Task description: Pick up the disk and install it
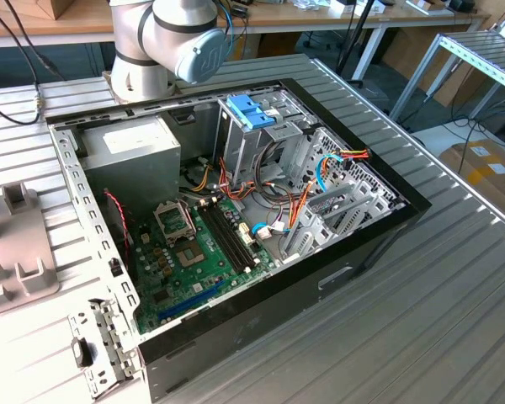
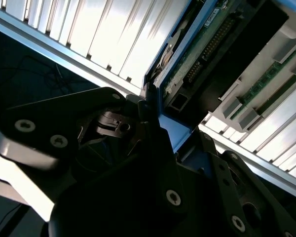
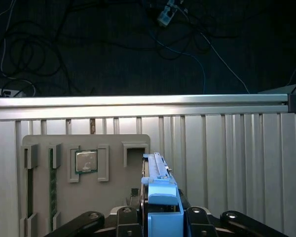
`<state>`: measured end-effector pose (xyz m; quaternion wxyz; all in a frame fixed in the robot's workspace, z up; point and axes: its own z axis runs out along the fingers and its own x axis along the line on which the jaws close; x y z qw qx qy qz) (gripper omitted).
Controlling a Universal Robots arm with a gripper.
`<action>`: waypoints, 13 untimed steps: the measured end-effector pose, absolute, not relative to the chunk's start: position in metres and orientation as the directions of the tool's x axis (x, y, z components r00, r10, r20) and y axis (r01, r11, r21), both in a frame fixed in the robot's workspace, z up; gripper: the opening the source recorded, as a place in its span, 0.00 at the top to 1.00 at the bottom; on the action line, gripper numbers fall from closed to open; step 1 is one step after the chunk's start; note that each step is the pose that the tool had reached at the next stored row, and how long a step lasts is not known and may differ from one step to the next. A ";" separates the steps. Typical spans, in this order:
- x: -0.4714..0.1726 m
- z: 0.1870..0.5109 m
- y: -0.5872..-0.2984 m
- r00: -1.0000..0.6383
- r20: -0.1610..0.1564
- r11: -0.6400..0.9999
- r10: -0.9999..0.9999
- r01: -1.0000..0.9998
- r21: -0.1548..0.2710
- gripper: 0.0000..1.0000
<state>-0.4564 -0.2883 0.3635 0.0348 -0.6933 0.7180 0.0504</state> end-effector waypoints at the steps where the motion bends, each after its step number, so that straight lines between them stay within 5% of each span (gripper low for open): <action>1: -0.456 0.365 -0.288 -0.036 -0.121 0.033 -0.992 -0.999 0.024 0.63; 13: -0.456 0.375 -0.288 -0.036 -0.130 0.033 -0.991 -0.999 0.025 0.63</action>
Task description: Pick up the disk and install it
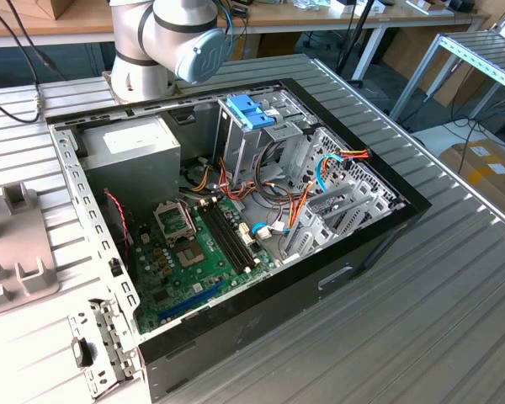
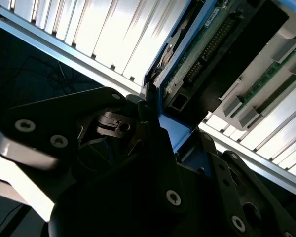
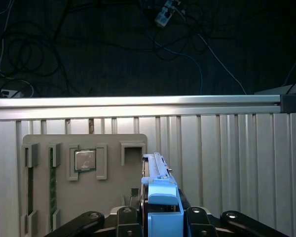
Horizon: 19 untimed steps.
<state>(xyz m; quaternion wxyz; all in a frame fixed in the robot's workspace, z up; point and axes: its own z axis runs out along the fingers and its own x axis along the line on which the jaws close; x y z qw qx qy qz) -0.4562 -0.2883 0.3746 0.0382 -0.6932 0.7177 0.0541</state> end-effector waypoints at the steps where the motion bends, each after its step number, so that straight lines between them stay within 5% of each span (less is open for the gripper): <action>1: -0.456 0.375 -0.288 -0.036 -0.130 0.033 -0.991 -0.999 0.025 0.63; 19: -0.456 0.390 -0.288 -0.036 -0.142 0.033 -0.989 -0.999 0.025 0.63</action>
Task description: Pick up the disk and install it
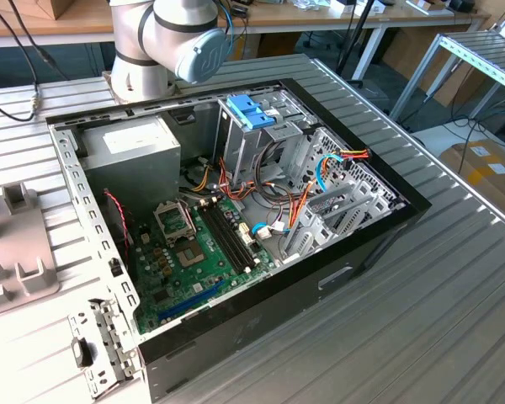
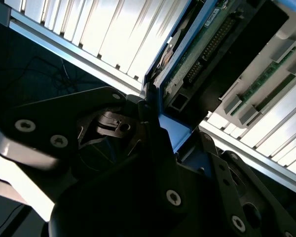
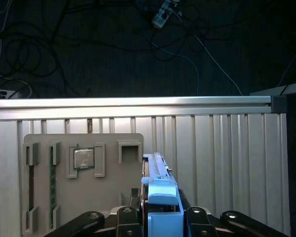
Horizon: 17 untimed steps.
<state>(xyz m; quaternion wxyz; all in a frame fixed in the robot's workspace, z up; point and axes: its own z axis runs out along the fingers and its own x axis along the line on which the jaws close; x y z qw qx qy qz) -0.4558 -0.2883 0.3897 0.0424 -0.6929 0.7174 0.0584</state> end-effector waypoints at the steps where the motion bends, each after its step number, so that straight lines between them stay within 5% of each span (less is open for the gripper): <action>1: -0.456 0.391 -0.288 -0.036 -0.143 0.033 -0.989 -0.999 0.025 0.63; 17: -0.455 0.400 -0.288 -0.036 -0.152 0.033 -0.988 -0.999 0.025 0.63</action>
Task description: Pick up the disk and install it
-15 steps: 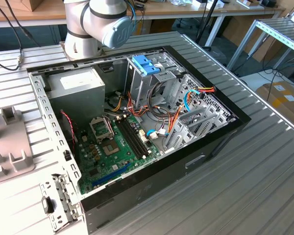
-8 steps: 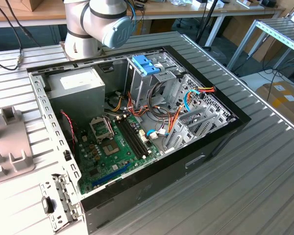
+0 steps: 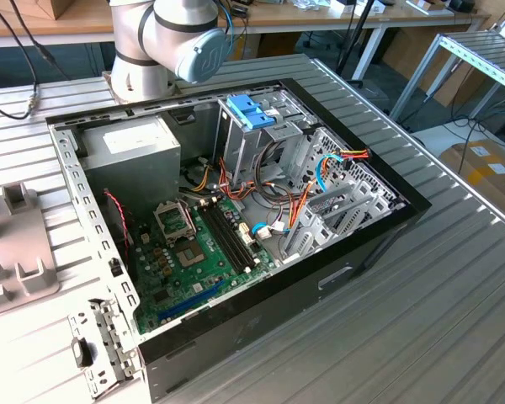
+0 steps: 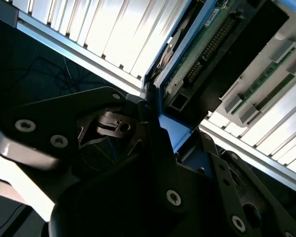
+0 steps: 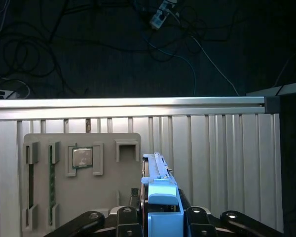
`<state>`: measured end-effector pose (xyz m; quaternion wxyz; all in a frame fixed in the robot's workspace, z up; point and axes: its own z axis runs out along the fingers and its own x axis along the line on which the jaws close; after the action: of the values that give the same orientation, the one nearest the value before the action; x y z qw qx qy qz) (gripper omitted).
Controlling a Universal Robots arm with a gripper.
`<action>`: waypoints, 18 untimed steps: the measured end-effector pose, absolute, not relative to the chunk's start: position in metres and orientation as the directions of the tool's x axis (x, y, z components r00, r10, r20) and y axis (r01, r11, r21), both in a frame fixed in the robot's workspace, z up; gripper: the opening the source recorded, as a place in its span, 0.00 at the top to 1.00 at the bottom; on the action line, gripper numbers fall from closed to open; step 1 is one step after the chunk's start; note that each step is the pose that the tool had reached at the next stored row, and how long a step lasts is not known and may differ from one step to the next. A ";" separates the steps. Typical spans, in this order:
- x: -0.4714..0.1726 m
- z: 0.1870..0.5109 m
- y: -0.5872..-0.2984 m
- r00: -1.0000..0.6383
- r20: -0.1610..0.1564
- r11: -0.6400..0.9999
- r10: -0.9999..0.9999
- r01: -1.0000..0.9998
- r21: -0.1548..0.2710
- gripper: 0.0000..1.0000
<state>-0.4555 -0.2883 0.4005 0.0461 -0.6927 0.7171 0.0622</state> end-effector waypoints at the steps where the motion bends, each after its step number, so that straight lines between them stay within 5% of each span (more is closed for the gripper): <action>1: -0.455 0.401 -0.288 -0.036 -0.153 0.033 -0.988 -0.999 0.025 0.63; 18: -0.454 0.426 -0.288 -0.036 -0.173 0.032 -0.984 -0.999 0.026 0.63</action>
<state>-0.4541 -0.2883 0.4261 0.0536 -0.6921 0.7164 0.0699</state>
